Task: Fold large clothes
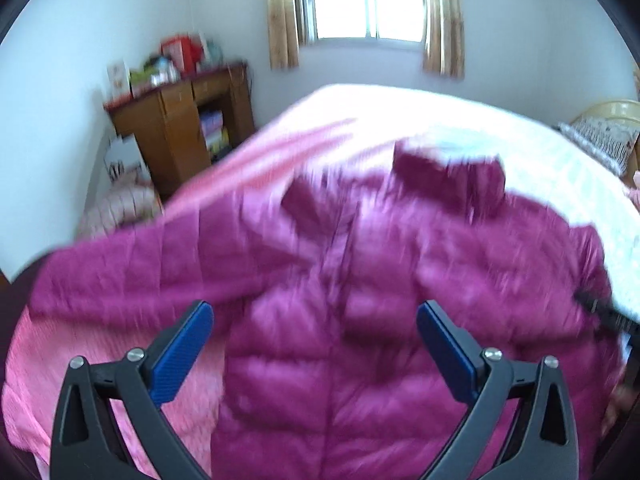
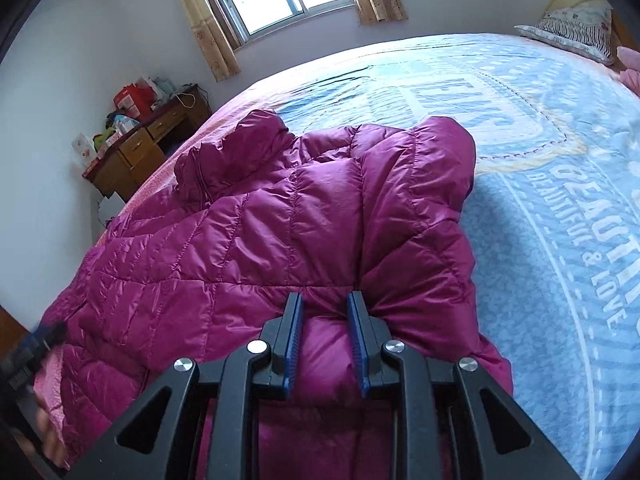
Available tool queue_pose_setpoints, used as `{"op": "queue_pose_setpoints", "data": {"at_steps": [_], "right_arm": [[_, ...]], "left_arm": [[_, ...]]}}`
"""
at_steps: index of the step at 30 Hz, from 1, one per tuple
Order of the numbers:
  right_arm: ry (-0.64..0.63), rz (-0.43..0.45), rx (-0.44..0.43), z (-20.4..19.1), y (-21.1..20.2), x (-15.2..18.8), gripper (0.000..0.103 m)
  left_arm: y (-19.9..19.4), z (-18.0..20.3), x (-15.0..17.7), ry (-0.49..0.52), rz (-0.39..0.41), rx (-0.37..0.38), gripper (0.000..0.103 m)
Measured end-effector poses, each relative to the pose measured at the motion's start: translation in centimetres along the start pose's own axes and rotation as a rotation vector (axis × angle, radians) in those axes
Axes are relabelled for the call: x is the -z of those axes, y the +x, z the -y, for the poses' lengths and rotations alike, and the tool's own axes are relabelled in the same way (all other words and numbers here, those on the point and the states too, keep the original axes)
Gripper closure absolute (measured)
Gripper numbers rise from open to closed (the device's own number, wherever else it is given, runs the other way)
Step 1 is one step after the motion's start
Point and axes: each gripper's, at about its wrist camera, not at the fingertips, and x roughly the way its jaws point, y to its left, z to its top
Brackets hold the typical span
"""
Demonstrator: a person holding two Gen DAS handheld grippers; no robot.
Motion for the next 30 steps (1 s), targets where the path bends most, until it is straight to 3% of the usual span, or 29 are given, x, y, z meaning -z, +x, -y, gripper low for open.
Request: {"op": "queue_pose_setpoints", "data": {"at_steps": [4, 8, 11, 15, 17, 19, 22, 28, 30], "right_arm": [[0.009, 0.004, -0.013, -0.2, 0.1, -0.1, 0.079], [0.028, 0.011, -0.035, 0.3, 0.0, 0.0, 0.079], [0.055, 0.013, -0.064, 0.7, 0.0, 0.0, 0.079], [0.077, 0.015, -0.085, 1.0, -0.1, 0.0, 0.079], [0.079, 0.017, -0.087, 1.0, -0.1, 0.0, 0.079], [0.078, 0.019, -0.087, 1.1, -0.1, 0.0, 0.079], [0.076, 0.02, -0.085, 1.0, -0.1, 0.0, 0.079], [0.079, 0.023, -0.084, 1.1, -0.2, -0.1, 0.079], [0.076, 0.036, -0.082, 1.0, -0.5, 0.0, 0.079]], "left_arm": [[2.6, 1.3, -2.0, 0.01, -0.004, -0.1, 0.0], [7.7, 1.6, -0.7, -0.014, -0.184, -0.175, 0.0], [8.1, 0.7, 1.1, -0.071, -0.178, -0.132, 0.0], [8.1, 0.3, 1.6, -0.077, -0.181, -0.105, 0.0], [7.7, 0.0, 1.5, -0.086, -0.171, -0.061, 0.01], [6.6, -0.4, 1.7, -0.104, -0.156, 0.002, 0.032], [5.1, -0.6, 1.9, -0.138, -0.122, 0.044, 0.049], [5.5, -0.4, 2.0, -0.165, -0.148, 0.091, 0.053], [5.3, -0.5, 2.0, -0.165, -0.141, 0.112, 0.045]]}}
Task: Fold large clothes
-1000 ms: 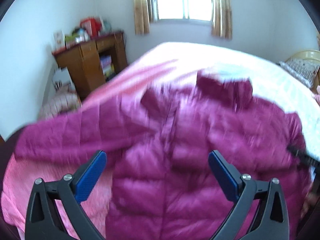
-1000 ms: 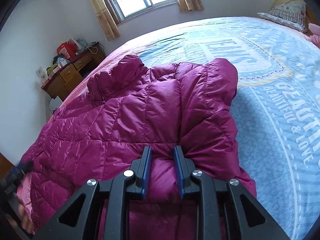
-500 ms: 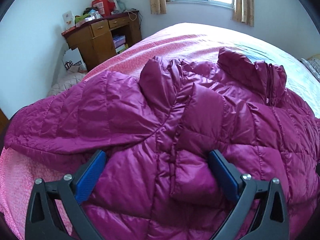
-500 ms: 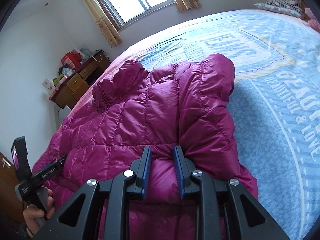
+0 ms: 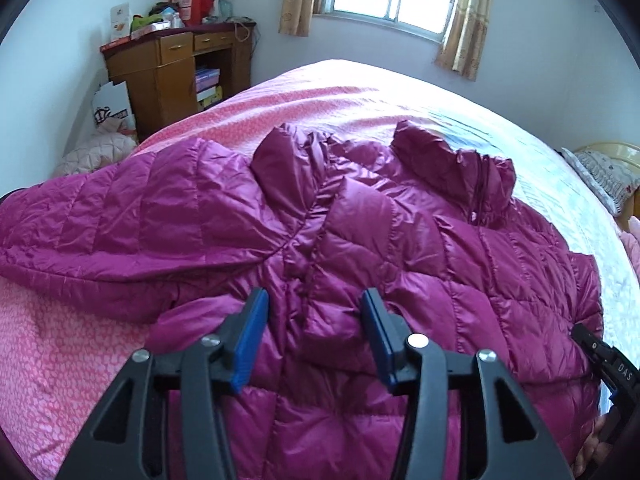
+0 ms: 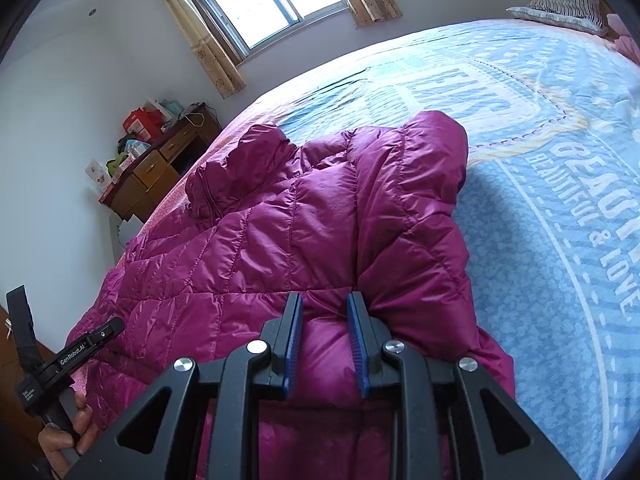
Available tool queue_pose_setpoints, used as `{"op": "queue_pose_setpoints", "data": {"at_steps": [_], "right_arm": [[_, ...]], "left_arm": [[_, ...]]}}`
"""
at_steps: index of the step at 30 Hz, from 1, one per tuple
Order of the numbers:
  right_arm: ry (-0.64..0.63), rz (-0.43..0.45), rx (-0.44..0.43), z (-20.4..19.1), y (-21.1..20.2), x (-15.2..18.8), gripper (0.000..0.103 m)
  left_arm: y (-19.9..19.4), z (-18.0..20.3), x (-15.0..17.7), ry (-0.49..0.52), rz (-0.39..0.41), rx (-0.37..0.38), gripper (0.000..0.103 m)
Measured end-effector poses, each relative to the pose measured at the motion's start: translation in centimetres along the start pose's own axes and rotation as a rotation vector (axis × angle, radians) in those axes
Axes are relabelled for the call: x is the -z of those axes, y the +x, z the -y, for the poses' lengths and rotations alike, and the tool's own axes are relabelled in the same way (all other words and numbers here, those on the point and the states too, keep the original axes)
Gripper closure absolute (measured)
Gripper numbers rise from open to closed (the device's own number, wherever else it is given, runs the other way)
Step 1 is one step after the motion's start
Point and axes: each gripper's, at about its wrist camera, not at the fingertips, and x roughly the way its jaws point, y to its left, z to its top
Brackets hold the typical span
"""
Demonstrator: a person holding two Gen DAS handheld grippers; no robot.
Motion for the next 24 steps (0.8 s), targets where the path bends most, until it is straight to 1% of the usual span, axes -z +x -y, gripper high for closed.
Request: {"op": "queue_pose_setpoints", "data": {"at_steps": [1, 2, 3, 4, 5, 6, 7, 8, 9, 10, 11, 12, 13, 15, 17, 18, 19, 20, 21, 22, 23, 24], "right_arm": [[-0.001, 0.01, -0.001, -0.1, -0.3, 0.0, 0.079], [0.002, 0.024, -0.01, -0.1, -0.8, 0.1, 0.079], [0.011, 0.04, -0.028, 0.0, -1.6, 0.1, 0.079], [0.026, 0.058, -0.044, 0.1, -2.4, 0.2, 0.078], [0.049, 0.078, -0.063, 0.4, -3.4, 0.3, 0.074], [0.074, 0.091, -0.08, 0.7, -4.4, 0.6, 0.058], [0.085, 0.095, -0.08, 0.8, -5.1, 0.8, 0.04], [0.098, 0.1, -0.08, 0.9, -6.0, 1.3, 0.033], [0.105, 0.097, -0.093, 1.0, -6.6, 1.7, 0.031], [0.113, 0.082, -0.107, 1.0, -6.9, 2.0, 0.031], [0.118, 0.056, -0.11, 1.0, -7.0, 2.4, 0.031], [0.121, 0.031, -0.111, 0.9, -6.8, 2.6, 0.031], [0.125, 0.022, -0.121, 0.8, -6.6, 2.8, 0.031], [0.161, -0.014, -0.137, 0.9, -5.4, 2.8, 0.032], [0.227, -0.022, -0.134, 1.6, -4.2, 2.5, 0.032], [0.242, -0.014, -0.128, 1.7, -3.9, 2.3, 0.032], [0.256, -0.001, -0.125, 1.8, -3.5, 1.9, 0.033], [0.278, 0.012, -0.119, 2.2, -3.1, 1.5, 0.036], [0.298, 0.014, -0.1, 2.5, -2.7, 1.3, 0.06], [0.316, 0.003, -0.077, 3.0, -2.3, 1.2, 0.094], [0.33, -0.002, -0.074, 3.4, -2.1, 1.3, 0.098], [0.328, 0.003, -0.073, 3.6, -2.3, 1.3, 0.098]], "left_arm": [[0.1, -0.2, -0.3, -0.013, -0.002, 0.018, 0.033], [0.0, -0.4, -0.5, -0.032, -0.005, 0.049, 0.027], [-0.1, -0.4, -0.7, -0.047, -0.003, 0.078, 0.017], [-0.2, -0.4, -0.8, -0.056, 0.005, 0.095, 0.013], [-0.2, -0.3, -0.9, -0.056, 0.013, 0.1, 0.013], [0.0, 0.0, -1.1, -0.044, 0.009, 0.102, 0.015], [0.2, 0.2, -1.2, -0.034, 0.005, 0.108, 0.026], [0.3, 0.3, -1.2, -0.028, 0.002, 0.125, 0.036], [0.3, 0.4, -1.1, -0.027, 0.0, 0.14, 0.056], [0.4, 0.5, -1.0, -0.031, -0.008, 0.154, 0.065], [0.4, 0.6, -0.9, -0.042, -0.012, 0.151, 0.066], [0.5, 0.5, -0.8, -0.048, -0.01, 0.145, 0.071], [0.4, 0.6, -0.8, -0.052, -0.008, 0.142, 0.08], [0.2, 0.6, -0.6, -0.06, -0.014, 0.166, 0.089], [-0.4, 0.5, -0.7, -0.072, -0.011, 0.22, 0.091], [-0.6, 0.5, -0.8, -0.073, -0.009, 0.228, 0.092], [-1.1, 0.6, -0.9, -0.072, -0.008, 0.23, 0.092], [-1.5, 0.6, -1.0, -0.071, -0.004, 0.227, 0.092], [-1.7, 0.6, -1.1, -0.07, 0.0, 0.22, 0.092], [-2.1, 0.5, -1.1, -0.069, 0.007, 0.206, 0.092], [-2.6, 0.3, -1.1, -0.065, 0.023, 0.181, 0.092], [-2.8, 0.1, -1.1, -0.058, 0.032, 0.161, 0.092]]}}
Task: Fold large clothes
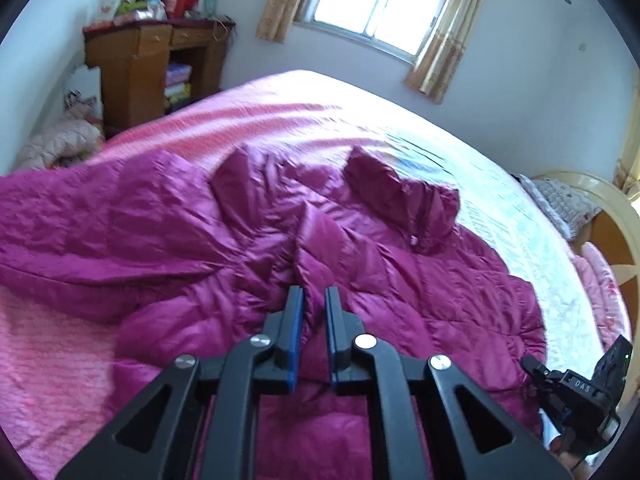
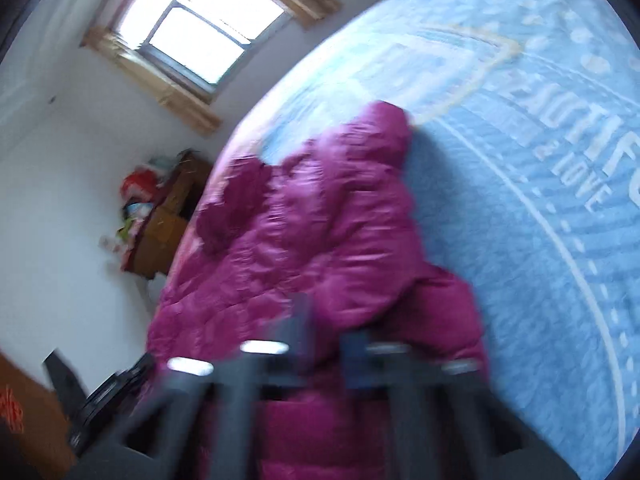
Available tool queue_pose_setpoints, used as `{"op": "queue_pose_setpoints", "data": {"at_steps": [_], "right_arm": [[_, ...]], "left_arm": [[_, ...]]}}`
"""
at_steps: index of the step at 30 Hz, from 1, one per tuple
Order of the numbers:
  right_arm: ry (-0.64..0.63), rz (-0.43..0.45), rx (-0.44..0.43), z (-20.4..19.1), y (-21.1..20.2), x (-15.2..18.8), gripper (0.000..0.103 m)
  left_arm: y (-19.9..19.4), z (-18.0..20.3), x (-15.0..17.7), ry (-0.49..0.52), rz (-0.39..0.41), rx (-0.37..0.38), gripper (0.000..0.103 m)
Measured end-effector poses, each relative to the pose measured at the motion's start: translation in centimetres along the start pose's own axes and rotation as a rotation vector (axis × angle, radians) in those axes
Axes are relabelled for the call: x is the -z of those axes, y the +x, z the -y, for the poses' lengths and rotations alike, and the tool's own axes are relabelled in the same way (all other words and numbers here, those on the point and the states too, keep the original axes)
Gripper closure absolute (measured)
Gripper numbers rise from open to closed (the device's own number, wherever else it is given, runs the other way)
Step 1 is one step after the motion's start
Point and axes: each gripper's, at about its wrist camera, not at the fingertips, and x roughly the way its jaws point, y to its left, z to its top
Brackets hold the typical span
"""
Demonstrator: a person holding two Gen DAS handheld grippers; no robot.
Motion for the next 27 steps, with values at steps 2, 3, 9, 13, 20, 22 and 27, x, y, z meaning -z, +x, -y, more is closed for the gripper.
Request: {"op": "queue_pose_setpoints", "data": {"at_steps": [2, 3, 9, 13, 20, 22, 27], "right_arm": [[-0.049, 0.026, 0.038, 0.0, -0.9, 0.2, 0.098], [-0.074, 0.039, 0.058, 0.0, -1.3, 0.4, 0.098], [-0.12, -0.028, 0.059, 0.1, -1.1, 0.4, 0.096], [-0.105, -0.028, 0.089, -0.5, -3.2, 0.7, 0.091], [-0.401, 0.108, 0.114, -7.6, -4.6, 2.9, 0.09], [-0.432, 0.097, 0.121, -8.5, -2.9, 2.9, 0.089], [-0.413, -0.049, 0.142, -6.5, 2.2, 3.9, 0.089]], "left_arm": [[-1.0, -0.3, 0.4, 0.028, 0.032, -0.049, 0.092], [-1.1, -0.6, 0.6, 0.036, 0.037, -0.068, 0.092], [1.2, -2.0, 2.2, 0.012, -0.045, -0.165, 0.092], [-0.7, -0.9, 1.8, 0.071, 0.035, -0.205, 0.086], [-0.9, 1.4, 1.0, 0.146, 0.095, -0.205, 0.053], [1.3, 2.1, 1.5, 0.188, 0.044, -0.241, 0.053], [2.8, 0.8, 1.6, 0.178, -0.041, -0.25, 0.044]]}}
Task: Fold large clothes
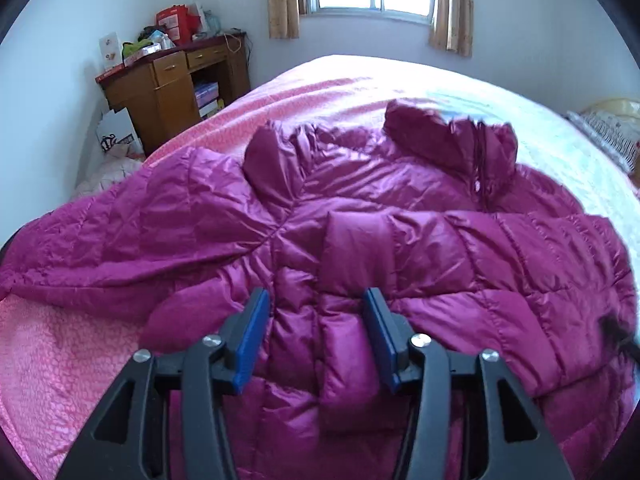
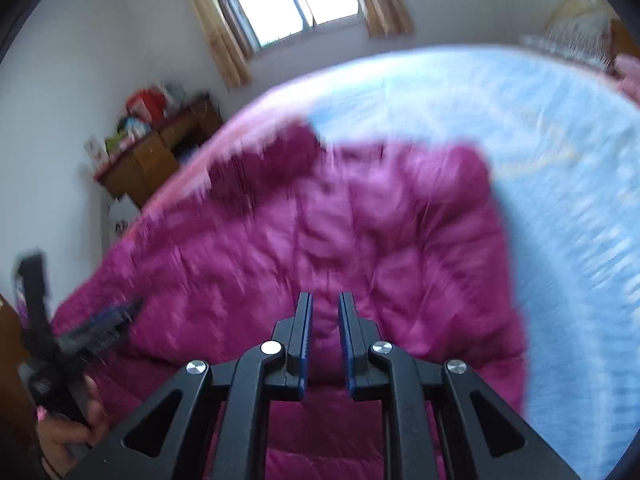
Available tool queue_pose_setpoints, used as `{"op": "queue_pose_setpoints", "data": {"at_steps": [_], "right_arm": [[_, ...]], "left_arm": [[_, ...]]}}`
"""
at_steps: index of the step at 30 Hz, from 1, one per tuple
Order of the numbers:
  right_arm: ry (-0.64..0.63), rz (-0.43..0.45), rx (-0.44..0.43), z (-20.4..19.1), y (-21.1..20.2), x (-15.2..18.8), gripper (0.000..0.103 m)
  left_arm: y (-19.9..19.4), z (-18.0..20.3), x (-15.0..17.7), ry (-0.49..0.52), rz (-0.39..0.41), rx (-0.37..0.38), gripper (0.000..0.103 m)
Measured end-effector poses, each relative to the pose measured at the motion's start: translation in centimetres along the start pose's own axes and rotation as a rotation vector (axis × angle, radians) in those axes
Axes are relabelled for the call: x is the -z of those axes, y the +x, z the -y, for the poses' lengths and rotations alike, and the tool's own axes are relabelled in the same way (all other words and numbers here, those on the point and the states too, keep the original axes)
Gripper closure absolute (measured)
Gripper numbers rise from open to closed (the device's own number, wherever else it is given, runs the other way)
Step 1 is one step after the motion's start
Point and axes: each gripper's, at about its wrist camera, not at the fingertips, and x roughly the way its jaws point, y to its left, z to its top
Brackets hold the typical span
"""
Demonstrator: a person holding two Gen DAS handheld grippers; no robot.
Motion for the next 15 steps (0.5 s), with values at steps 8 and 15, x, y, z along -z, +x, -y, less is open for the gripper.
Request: {"op": "queue_pose_setpoints", "data": {"at_steps": [8, 15], "right_arm": [[0.088, 0.027, -0.103, 2.1, 0.0, 0.2, 0.089], [0.125, 0.031, -0.142, 2.5, 0.0, 0.4, 0.089]], "left_arm": [[-4.9, -12.6, -1.8, -0.311, 0.17, -0.104, 0.009], [-6.3, -29.2, 1.3, -0.87, 0.172, -0.299, 0.01]]}}
